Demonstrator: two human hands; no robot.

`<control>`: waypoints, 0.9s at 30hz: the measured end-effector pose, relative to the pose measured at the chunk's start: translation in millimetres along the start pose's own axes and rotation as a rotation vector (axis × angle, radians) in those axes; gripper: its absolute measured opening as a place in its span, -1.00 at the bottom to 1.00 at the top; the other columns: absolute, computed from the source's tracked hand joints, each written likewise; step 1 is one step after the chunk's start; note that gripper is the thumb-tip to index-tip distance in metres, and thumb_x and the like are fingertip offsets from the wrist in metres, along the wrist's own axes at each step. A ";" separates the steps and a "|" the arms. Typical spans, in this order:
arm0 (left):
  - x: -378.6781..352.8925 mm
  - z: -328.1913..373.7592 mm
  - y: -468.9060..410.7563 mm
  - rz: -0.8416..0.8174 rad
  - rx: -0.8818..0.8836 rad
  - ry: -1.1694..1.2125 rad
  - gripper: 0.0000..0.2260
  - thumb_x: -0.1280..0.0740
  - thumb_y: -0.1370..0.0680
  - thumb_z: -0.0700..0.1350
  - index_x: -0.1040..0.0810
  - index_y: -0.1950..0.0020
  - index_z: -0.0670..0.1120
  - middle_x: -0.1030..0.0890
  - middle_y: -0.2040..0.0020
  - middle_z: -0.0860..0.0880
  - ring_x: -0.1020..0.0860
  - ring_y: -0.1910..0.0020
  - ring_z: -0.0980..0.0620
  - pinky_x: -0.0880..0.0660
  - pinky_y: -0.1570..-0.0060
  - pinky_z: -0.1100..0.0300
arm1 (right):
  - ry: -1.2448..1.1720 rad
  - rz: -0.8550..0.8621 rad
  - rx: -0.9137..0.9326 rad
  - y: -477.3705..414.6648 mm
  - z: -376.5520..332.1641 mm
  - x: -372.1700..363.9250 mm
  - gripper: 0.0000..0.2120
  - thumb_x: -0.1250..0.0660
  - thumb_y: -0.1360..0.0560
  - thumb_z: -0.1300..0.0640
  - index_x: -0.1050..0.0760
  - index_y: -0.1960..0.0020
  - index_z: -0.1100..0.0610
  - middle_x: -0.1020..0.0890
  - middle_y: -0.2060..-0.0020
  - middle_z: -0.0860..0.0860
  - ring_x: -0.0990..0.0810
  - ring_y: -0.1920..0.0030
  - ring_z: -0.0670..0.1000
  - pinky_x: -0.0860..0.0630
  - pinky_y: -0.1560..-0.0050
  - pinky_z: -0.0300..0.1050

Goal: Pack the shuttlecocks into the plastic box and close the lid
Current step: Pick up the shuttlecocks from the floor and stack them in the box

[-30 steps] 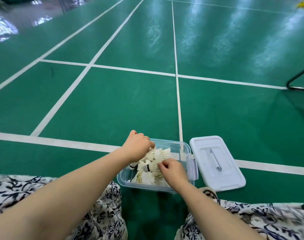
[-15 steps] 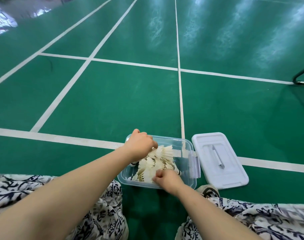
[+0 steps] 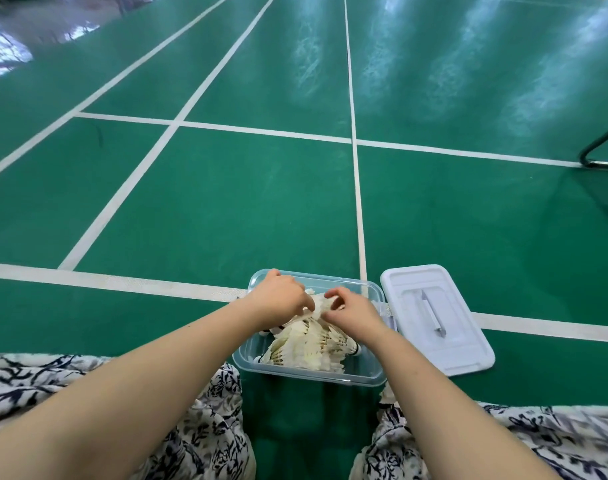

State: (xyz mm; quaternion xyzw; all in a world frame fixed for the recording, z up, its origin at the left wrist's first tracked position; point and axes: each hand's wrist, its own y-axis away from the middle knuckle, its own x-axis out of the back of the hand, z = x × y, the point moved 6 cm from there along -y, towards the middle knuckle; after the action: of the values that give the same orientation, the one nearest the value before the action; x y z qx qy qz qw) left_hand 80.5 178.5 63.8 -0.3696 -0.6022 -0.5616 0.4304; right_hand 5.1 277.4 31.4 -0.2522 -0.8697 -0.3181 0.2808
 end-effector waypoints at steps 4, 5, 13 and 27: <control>8.2 9.5 -1.6 0.066 -0.048 0.022 -0.77 -0.21 -0.57 -0.11 -0.54 -0.16 0.11 -0.59 -0.03 0.02 -0.49 -0.08 -0.05 -0.23 0.01 0.08 | 0.166 -0.037 0.207 3.4 -27.1 -7.4 -0.66 -0.40 -0.40 0.05 -0.53 -0.15 0.07 -0.54 -0.13 0.07 -0.44 -0.19 0.07 -0.38 -0.19 -0.05; 8.5 11.2 -2.2 0.083 -0.063 0.010 -0.79 -0.23 -0.56 -0.12 -0.55 -0.13 0.10 -0.59 -0.01 0.02 -0.49 -0.06 -0.04 -0.23 0.02 0.09 | 0.238 -0.019 0.215 4.9 -28.0 -10.4 -0.70 -0.38 -0.41 0.01 -0.55 -0.10 0.10 -0.54 -0.11 0.08 -0.42 -0.19 0.11 -0.38 -0.17 -0.04; 0.5 16.0 2.0 0.121 -0.106 0.114 -0.71 -0.24 -0.53 -0.21 -0.49 -0.19 0.08 -0.43 0.13 0.04 -0.50 -0.01 -0.08 -0.16 0.08 0.13 | 0.252 0.057 0.117 3.5 -16.4 -4.1 -0.77 -0.39 -0.42 -0.01 -0.49 0.38 0.03 -0.52 0.29 0.00 -0.44 0.02 0.07 -0.43 0.10 -0.08; 3.8 -7.0 3.8 0.158 0.120 0.326 -0.70 -0.24 -0.58 -0.07 -0.42 -0.30 -0.07 -0.50 -0.18 -0.11 -0.49 -0.15 -0.15 -0.38 -0.11 0.05 | 0.141 -0.121 -0.242 4.2 27.2 -7.3 -0.88 -0.31 -0.42 0.15 -0.63 0.16 0.13 -0.66 0.20 0.07 -0.62 0.11 0.08 -0.55 0.02 -0.10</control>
State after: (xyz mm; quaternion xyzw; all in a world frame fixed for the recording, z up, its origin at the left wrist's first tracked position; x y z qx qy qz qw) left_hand 83.4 171.7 68.7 -0.2935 -0.5261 -0.5415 0.5863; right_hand 4.0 297.1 11.0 -0.2084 -0.8169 -0.4537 0.2889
